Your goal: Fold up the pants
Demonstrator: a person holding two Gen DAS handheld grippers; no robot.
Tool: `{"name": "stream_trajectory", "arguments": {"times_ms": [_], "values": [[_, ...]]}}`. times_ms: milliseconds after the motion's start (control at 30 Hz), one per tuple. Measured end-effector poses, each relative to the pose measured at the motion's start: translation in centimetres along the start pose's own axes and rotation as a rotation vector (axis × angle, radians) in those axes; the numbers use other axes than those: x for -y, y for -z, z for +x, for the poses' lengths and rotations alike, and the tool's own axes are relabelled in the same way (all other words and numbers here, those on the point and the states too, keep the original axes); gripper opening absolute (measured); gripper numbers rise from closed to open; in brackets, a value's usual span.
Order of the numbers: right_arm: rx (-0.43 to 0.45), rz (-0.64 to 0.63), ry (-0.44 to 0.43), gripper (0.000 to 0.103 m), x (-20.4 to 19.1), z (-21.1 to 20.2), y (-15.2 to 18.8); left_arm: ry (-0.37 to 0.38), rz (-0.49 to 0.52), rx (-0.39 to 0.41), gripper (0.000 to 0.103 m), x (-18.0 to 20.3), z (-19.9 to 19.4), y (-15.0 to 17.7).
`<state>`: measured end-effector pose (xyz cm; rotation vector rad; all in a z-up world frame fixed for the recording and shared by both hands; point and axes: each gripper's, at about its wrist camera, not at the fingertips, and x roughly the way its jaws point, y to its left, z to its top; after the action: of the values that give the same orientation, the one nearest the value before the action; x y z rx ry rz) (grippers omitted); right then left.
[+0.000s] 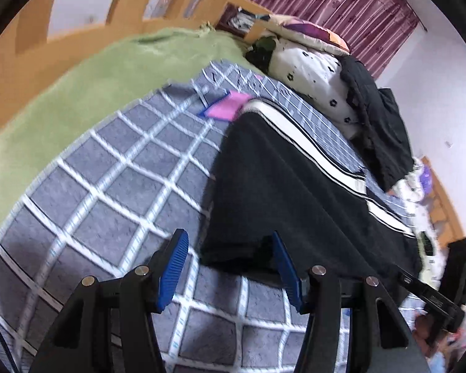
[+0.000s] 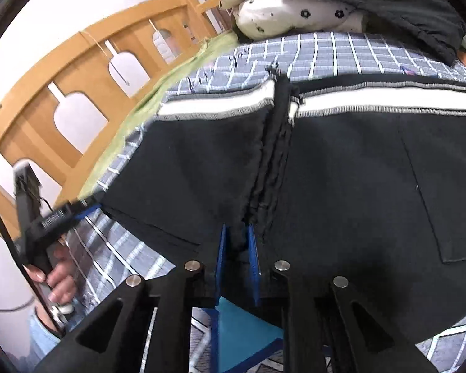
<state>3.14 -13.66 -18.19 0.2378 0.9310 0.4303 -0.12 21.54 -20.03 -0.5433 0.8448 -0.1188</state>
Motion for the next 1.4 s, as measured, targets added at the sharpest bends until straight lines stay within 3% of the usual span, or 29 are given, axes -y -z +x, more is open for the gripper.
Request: {"name": "stream_trajectory", "arguments": {"times_ms": [67, 200, 233, 267, 300, 367, 500, 567, 600, 733, 900, 1033, 1100, 1133, 1167, 1200, 1333, 1400], "values": [[-0.003, 0.007, 0.019, 0.036, 0.2, 0.6, -0.2, 0.046, -0.033, -0.020, 0.054, -0.2, 0.5, 0.1], [-0.046, 0.136, -0.018, 0.037, 1.9, 3.7, 0.1, 0.010, -0.062, -0.023, 0.052, 0.1, 1.7, -0.1], [-0.039, 0.145, -0.022, 0.031, 1.9, 3.8, 0.1, -0.018, -0.054, -0.005, 0.033, 0.2, 1.5, -0.1], [-0.043, 0.143, -0.026, 0.028, 1.8, 3.6, 0.0, -0.022, -0.044, 0.015, 0.026, 0.1, 1.1, -0.1], [-0.040, 0.142, -0.036, 0.024, 1.8, 3.2, -0.1, 0.003, -0.034, 0.037, 0.025, 0.1, 0.5, 0.0], [-0.009, 0.143, -0.099, 0.022, 1.6, 1.8, 0.1, -0.002, -0.024, 0.043, 0.026, -0.1, 0.1, 0.2], [-0.041, 0.127, -0.071, 0.024, 1.9, 2.6, 0.9, -0.031, 0.040, -0.026, 0.035, 0.2, -0.2, 1.2], [-0.030, 0.176, -0.112, 0.025, 2.6, 2.7, 1.1, -0.048, 0.123, -0.020, 0.051, 0.9, -1.0, 2.3], [-0.027, 0.194, -0.128, 0.025, 2.9, 2.5, 1.0, -0.074, 0.156, -0.006, 0.053, 1.2, -1.2, 2.7], [-0.032, 0.186, -0.126, 0.026, 2.7, 2.7, 0.9, -0.199, 0.237, 0.035, 0.053, 2.1, -0.9, 3.2], [-0.020, 0.166, -0.114, 0.026, 2.5, 2.5, 1.2, -0.294, 0.277, 0.044, 0.053, 2.5, -0.3, 2.6], [-0.017, 0.175, -0.121, 0.026, 2.7, 2.5, 1.4, -0.320, 0.301, 0.065, 0.053, 3.2, 0.1, 2.2], [-0.016, 0.169, -0.115, 0.026, 2.6, 2.4, 1.5, -0.297, 0.290, 0.087, 0.052, 3.8, 0.3, 1.7], [-0.012, 0.157, -0.105, 0.026, 2.4, 2.2, 1.4, -0.270, 0.289, 0.110, 0.044, 4.1, 0.1, 1.4], [-0.001, 0.147, -0.099, 0.026, 2.1, 2.0, 1.4, -0.247, 0.300, 0.121, 0.021, 4.3, 0.0, 1.2], [0.015, 0.133, -0.099, 0.025, 1.9, 1.6, 1.4, -0.265, 0.320, 0.120, 0.013, 4.5, 0.2, 1.1], [-0.002, 0.092, -0.070, 0.022, 1.5, 2.3, 2.0, -0.353, 0.321, 0.068, 0.013, 3.6, 1.3, 1.5], [-0.003, 0.069, -0.051, 0.022, 1.4, 2.6, 2.3, -0.359, 0.318, 0.060, 0.013, 3.4, 0.9, 1.8]]}}
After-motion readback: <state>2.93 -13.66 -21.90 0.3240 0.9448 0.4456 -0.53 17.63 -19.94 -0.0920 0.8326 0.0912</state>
